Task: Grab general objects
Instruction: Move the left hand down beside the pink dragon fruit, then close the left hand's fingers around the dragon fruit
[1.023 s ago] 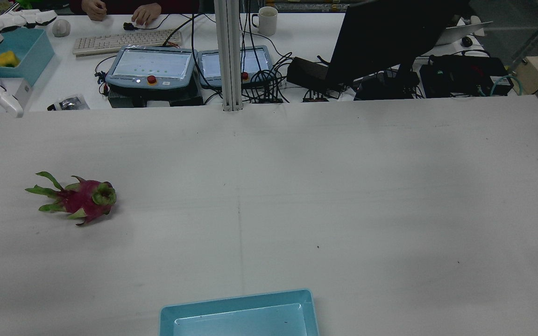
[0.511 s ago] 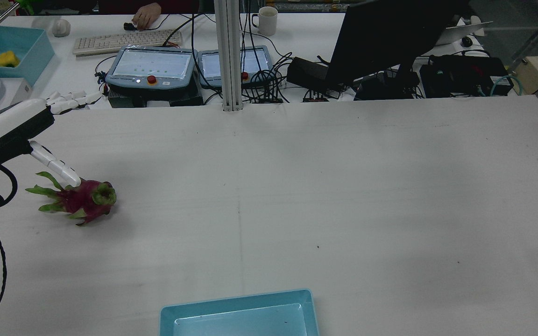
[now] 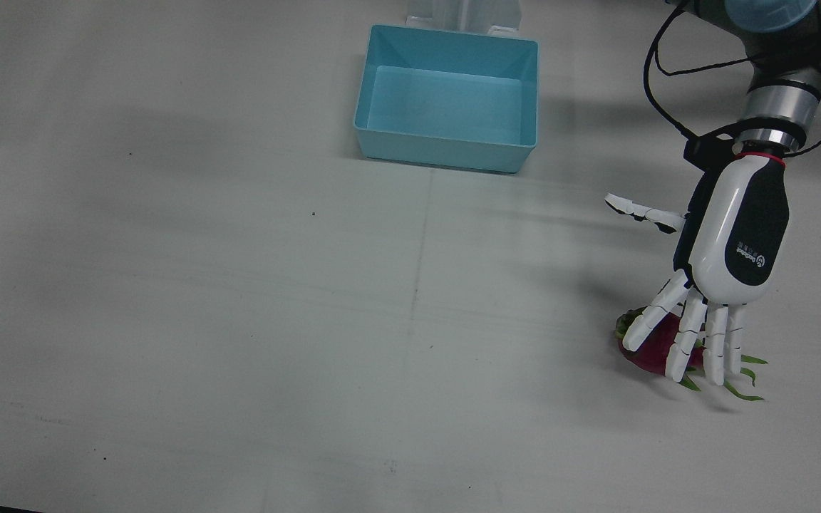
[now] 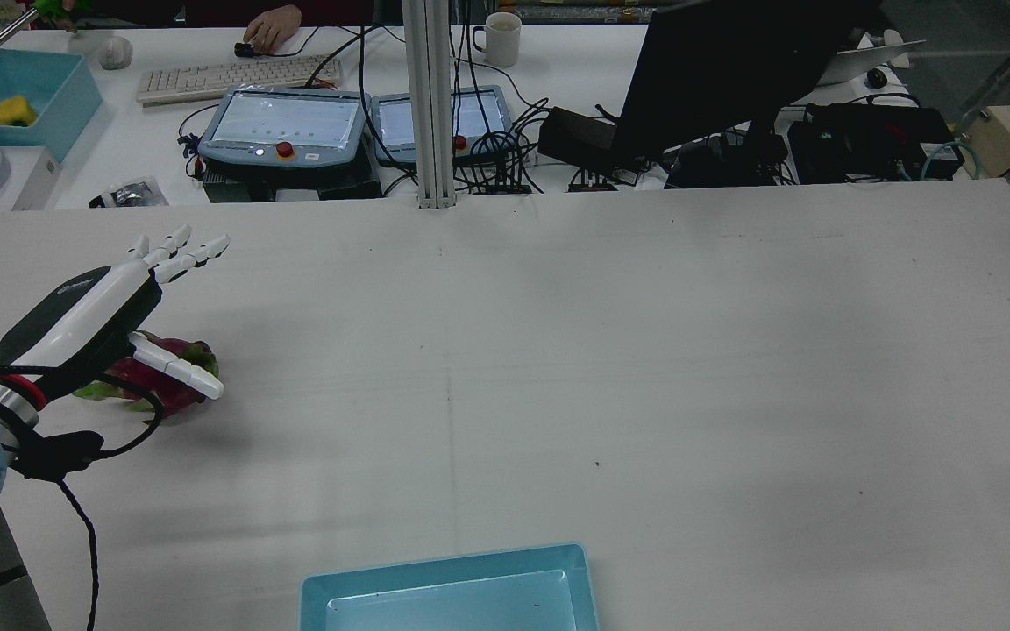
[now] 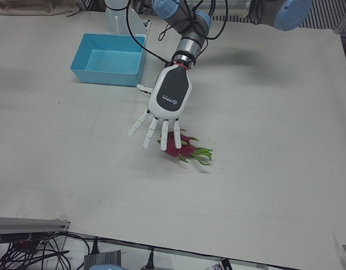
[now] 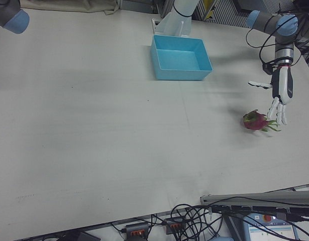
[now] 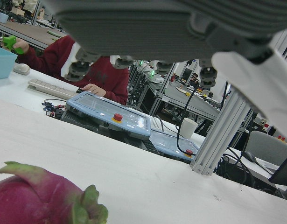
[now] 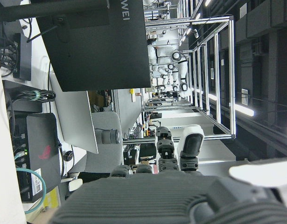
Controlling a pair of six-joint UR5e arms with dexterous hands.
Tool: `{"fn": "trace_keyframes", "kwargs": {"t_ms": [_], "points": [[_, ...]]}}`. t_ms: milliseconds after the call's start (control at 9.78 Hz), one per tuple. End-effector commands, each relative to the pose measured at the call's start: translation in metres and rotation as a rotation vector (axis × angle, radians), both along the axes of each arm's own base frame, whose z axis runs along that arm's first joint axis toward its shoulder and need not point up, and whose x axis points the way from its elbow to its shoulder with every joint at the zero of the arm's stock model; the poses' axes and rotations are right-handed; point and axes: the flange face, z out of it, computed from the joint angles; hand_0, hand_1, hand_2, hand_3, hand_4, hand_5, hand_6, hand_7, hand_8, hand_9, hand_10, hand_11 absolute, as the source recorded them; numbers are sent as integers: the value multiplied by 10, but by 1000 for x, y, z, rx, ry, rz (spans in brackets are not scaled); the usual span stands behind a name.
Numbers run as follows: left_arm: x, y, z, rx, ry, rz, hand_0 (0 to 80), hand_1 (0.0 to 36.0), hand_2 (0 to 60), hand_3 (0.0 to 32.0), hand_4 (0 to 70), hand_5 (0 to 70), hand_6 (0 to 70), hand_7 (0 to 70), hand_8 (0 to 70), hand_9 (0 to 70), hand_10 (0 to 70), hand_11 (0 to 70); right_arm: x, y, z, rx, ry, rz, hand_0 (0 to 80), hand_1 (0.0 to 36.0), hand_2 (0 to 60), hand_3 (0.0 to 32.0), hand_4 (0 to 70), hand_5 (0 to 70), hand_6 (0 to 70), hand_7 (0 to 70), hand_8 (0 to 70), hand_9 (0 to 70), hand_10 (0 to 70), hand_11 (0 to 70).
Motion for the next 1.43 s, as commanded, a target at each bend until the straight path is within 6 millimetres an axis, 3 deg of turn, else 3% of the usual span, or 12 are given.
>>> {"fn": "trace_keyframes", "kwargs": {"t_ms": [0,205,511,716,920,1125,1330], "points": [[-19,-13,6,-15,-11,-92,502,175,0,320,0,0,0,28,0,0,0,0,0,0,-2,4,0,0,0,0,0,0,0,0,0,0,0,0,0,0],[-5,-18,26,-47,-74,-93,555,245,42,320,0,0,0,0,0,0,0,0,0,-1,-3,5,1,0,0,0,0,0,0,0,0,0,0,0,0,0],[31,14,40,-61,-148,-146,543,227,1,320,0,0,0,20,0,0,0,0,1,0,-3,5,0,2,0,0,0,0,0,0,0,0,0,0,0,0],[42,16,59,-85,-212,-168,540,224,0,320,0,0,0,14,0,0,0,0,1,0,-3,5,0,0,0,0,0,0,0,0,0,0,0,0,0,0],[41,16,62,-88,-228,-194,528,222,25,318,0,0,0,2,0,0,0,0,1,-1,-3,7,1,1,0,0,0,0,0,0,0,0,0,0,0,0],[41,12,71,-99,-250,-212,538,230,18,304,0,1,0,0,0,0,0,0,0,-1,-4,8,1,0,0,0,0,0,0,0,0,0,0,0,0,0],[51,8,91,-111,-278,-210,531,226,29,248,0,14,0,5,2,0,0,0,0,0,-3,5,1,0,0,0,0,0,0,0,0,0,0,0,0,0]]}}
